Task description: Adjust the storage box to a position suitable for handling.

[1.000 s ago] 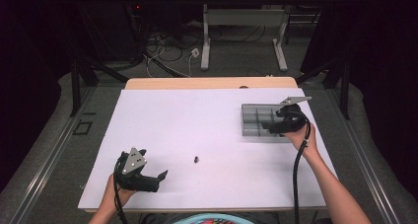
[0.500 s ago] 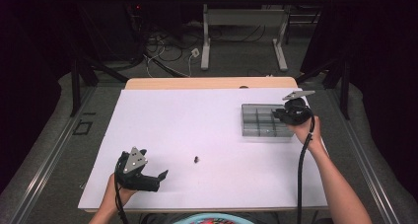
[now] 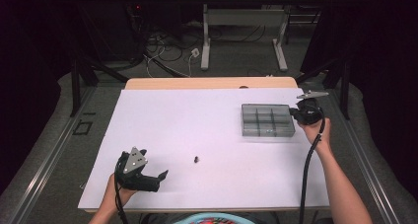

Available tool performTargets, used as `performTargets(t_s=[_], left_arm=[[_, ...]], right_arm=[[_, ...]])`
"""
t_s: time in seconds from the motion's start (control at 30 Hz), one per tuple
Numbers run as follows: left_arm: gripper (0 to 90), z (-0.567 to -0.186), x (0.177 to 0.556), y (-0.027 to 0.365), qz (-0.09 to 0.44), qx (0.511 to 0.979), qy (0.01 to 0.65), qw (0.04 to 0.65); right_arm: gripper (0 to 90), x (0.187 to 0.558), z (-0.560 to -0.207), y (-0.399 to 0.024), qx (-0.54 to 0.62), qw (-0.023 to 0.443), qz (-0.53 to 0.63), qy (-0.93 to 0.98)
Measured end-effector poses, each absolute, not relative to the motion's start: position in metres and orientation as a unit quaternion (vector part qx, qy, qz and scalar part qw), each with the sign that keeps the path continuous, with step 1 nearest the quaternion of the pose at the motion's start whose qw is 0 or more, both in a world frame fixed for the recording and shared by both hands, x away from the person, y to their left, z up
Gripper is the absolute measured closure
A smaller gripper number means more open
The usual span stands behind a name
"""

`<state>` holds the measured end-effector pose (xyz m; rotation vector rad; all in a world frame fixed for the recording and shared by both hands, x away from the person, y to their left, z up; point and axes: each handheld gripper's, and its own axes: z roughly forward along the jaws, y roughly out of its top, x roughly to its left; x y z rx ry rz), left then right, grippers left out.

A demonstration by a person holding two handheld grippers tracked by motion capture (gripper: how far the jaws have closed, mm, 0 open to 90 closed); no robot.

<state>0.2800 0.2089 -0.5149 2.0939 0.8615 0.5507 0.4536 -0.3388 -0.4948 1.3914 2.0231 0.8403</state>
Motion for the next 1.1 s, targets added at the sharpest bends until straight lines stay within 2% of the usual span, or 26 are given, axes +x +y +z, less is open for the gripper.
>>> performTargets(t_s=[0.2, 0.53, 1.1], left_arm=[[0.0, -0.514, 0.279, 0.209, 0.220, 0.824, 0.340, 0.396], [0.0, -0.515, 0.279, 0.210, 0.215, 0.827, 0.342, 0.392], [0.0, -0.516, 0.281, 0.207, 0.213, 0.825, 0.343, 0.396]], right_arm=[[90.0, 0.456, -0.504, -0.349, 0.538, 0.280, 0.290, 0.740], [90.0, 0.462, -0.522, -0.349, 0.565, 0.257, 0.263, 0.739], [90.0, 0.461, -0.527, -0.345, 0.574, 0.248, 0.267, 0.733]])
